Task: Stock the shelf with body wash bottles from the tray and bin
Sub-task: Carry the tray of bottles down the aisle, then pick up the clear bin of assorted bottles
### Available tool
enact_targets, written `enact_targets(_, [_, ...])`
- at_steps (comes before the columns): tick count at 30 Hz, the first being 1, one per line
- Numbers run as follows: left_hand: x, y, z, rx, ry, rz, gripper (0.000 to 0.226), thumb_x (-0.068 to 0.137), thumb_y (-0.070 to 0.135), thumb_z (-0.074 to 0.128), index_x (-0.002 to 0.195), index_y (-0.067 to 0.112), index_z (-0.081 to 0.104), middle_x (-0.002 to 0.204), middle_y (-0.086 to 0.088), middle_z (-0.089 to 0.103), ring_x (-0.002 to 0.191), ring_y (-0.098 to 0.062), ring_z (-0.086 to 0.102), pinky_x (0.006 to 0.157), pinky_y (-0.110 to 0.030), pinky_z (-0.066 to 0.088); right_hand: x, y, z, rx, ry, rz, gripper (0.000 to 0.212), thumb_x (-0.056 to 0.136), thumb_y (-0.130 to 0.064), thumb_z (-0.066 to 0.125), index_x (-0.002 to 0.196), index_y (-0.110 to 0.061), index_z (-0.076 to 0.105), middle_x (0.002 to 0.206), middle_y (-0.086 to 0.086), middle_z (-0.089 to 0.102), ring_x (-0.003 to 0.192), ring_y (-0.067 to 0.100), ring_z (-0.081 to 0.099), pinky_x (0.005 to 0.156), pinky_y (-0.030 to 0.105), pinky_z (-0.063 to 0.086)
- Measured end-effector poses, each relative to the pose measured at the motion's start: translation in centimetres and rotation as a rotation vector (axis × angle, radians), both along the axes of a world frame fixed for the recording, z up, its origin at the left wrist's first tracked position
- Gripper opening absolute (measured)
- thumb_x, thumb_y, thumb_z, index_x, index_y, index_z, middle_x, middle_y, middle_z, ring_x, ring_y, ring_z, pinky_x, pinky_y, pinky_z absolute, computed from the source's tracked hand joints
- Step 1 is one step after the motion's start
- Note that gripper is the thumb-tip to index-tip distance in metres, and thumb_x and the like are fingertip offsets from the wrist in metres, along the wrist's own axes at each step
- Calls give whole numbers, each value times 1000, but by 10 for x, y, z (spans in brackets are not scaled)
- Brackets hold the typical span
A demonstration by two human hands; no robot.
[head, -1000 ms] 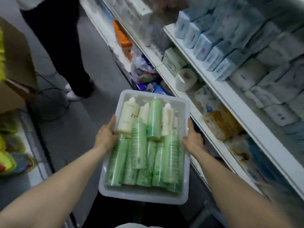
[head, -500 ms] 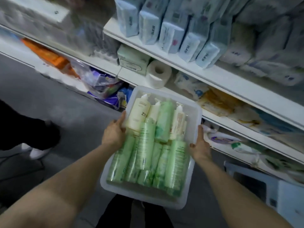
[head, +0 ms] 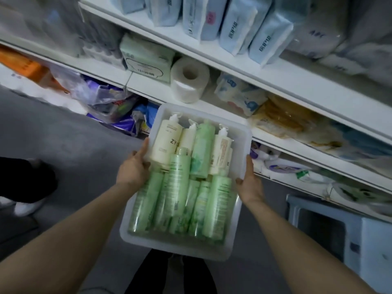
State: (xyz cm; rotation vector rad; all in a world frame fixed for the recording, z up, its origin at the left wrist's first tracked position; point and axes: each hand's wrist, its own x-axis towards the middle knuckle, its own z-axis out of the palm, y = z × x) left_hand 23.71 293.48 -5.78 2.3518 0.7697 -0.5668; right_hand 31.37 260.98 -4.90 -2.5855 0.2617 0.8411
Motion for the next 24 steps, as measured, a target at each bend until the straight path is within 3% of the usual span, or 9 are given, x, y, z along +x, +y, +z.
enact_targets(5, [14, -1, 26, 46, 169, -105, 70, 99, 23, 46, 155, 30, 6, 133, -20, 50, 111, -37, 55, 93, -43, 45, 12, -2, 20, -40, 128, 169, 83, 96, -19, 57, 159, -29, 5, 149, 16, 45, 126, 36, 52, 100, 41, 48])
enact_targets(8, [19, -17, 57, 86, 158, -144, 69, 99, 28, 49, 155, 22, 11, 137, -21, 48, 114, -39, 55, 89, -41, 45, 10, -7, 50, -24, 122, 273, 79, 95, -25, 59, 159, -23, 13, 148, 18, 37, 131, 37, 46, 104, 38, 43])
enact_targets(13, [34, -59, 133, 78, -92, -323, 47, 96, 30, 54, 140, 18, 47, 124, -13, 62, 109, -33, 60, 88, -38, 48, 0, -22, 116, 5, -79, 420, 67, 97, -19, 56, 157, -21, 26, 147, 16, 41, 130, 34, 49, 100, 37, 43])
enact_targets(15, [43, -81, 172, 35, -159, -466, 36, 97, 29, 53, 132, 18, 56, 115, -9, 68, 108, -30, 61, 87, -36, 48, -6, -32, 153, 45, -180, 445, 61, 95, -17, 57, 152, -23, 36, 137, 14, 52, 119, 32, 57, 93, 37, 46])
enact_targets(19, [58, -133, 263, 27, -325, -771, 29, 96, 32, 54, 122, 20, 62, 115, -5, 66, 107, -25, 60, 86, -31, 43, -23, -65, 241, 110, -441, 385, 50, 91, -15, 63, 140, -21, 55, 118, 7, 65, 100, 25, 63, 89, 34, 48])
enact_targets(24, [55, -198, 373, 77, -606, -1095, 23, 93, 38, 58, 110, 24, 63, 106, 1, 68, 99, -23, 62, 78, -31, 45, -73, -119, 360, 57, -649, 292, 49, 91, -21, 65, 139, -23, 55, 114, 0, 66, 91, 15, 64, 86, 32, 49])
